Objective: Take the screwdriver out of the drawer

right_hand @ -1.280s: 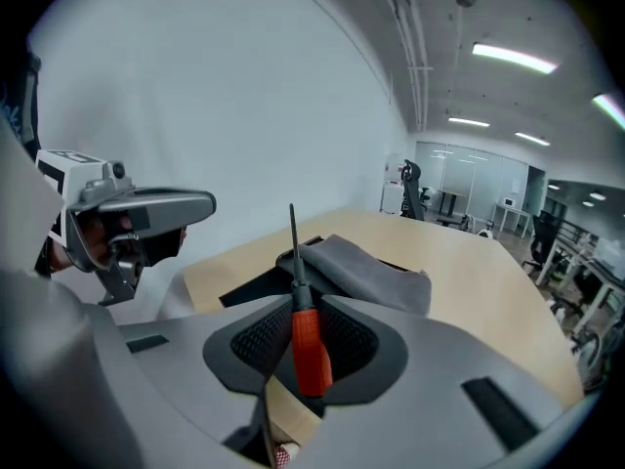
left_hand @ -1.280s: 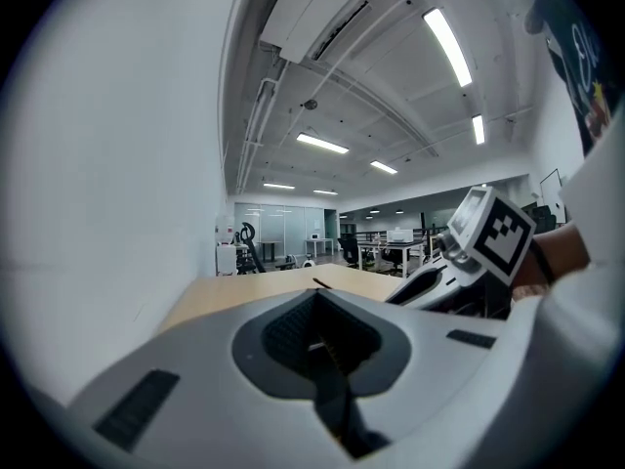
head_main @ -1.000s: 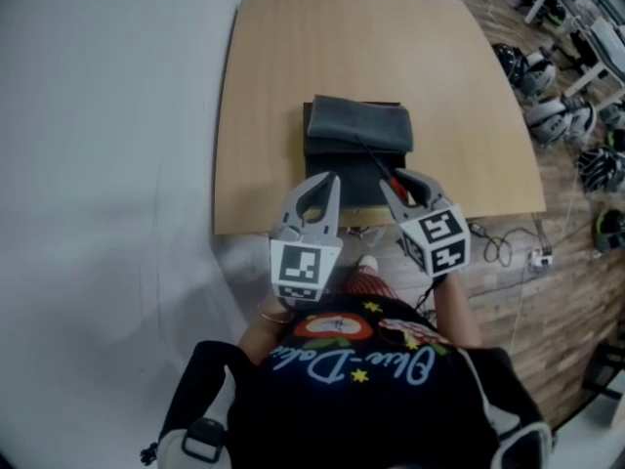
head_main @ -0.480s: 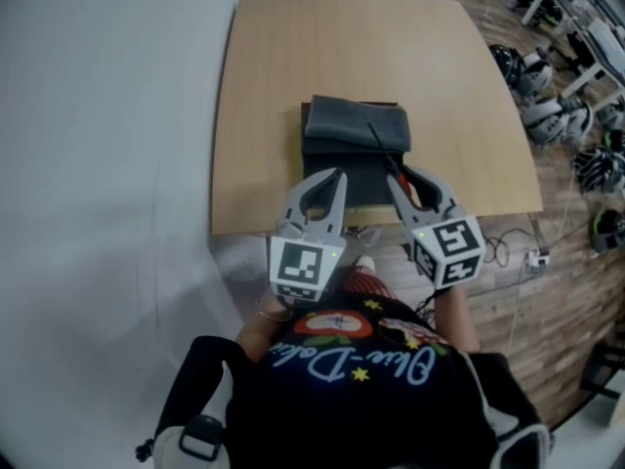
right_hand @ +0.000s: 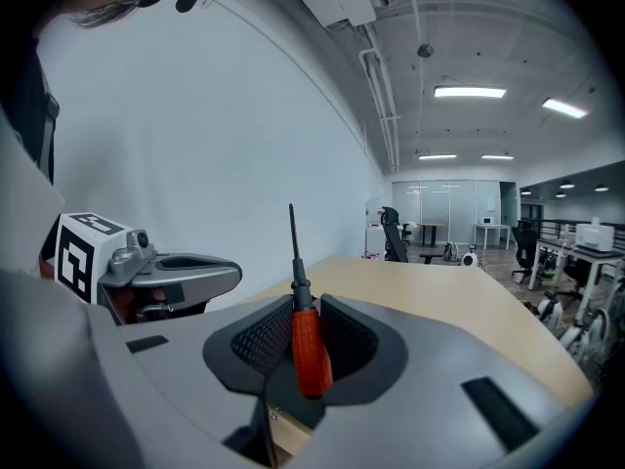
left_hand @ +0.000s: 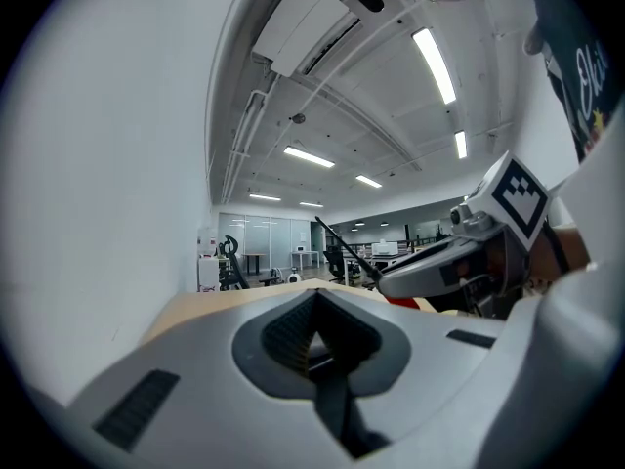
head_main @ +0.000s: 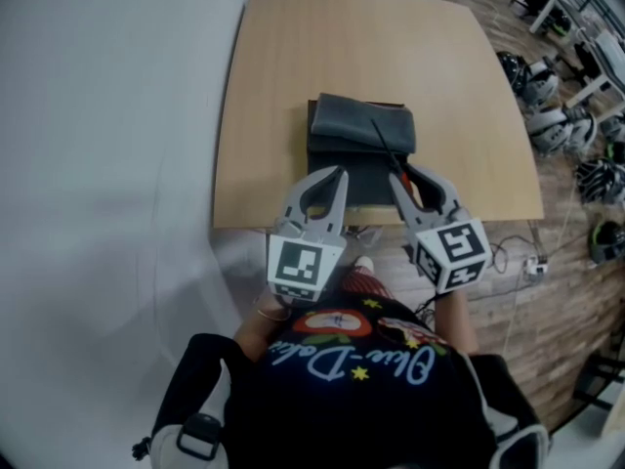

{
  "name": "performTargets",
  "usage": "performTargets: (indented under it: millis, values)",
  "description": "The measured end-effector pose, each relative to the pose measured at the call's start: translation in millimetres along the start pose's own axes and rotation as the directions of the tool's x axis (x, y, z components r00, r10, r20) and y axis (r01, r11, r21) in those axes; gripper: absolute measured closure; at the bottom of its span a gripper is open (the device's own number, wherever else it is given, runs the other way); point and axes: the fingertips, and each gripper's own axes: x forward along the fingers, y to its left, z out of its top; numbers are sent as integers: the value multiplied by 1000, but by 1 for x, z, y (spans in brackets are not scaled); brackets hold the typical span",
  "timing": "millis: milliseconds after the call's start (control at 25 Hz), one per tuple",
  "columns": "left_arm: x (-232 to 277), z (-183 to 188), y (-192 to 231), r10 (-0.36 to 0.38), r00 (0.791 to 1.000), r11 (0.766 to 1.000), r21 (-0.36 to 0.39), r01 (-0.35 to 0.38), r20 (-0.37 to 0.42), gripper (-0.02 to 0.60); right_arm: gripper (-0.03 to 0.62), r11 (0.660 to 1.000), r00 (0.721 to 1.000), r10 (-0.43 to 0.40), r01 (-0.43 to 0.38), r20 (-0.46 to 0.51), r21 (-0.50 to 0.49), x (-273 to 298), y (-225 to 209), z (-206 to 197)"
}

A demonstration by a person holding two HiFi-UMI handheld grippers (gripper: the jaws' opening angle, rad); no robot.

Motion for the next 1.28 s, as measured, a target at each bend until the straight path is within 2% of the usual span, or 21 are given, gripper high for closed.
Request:
performTargets:
  millis: [560, 880, 1080, 1280]
  values:
    - [3, -1, 0, 5, 1000, 1000, -15, -5, -5, 581, 507, 1000, 1000, -9, 9, -5, 21, 0, -5, -4]
    - [4, -5, 6, 14, 1000, 1000, -10, -14, -14, 581, 507, 1000, 1000, 18, -18, -7, -4, 6, -2, -2]
    - [4, -6, 9, 22, 1000, 1000, -8, -22, -17, 581, 507, 999, 1000, 15, -15, -10, 29, 8, -2, -6]
    - [5, -4, 12, 31, 999, 999, -20, -32, -14, 581, 507, 1000, 1000, 24, -24, -18, 18, 11, -3, -2]
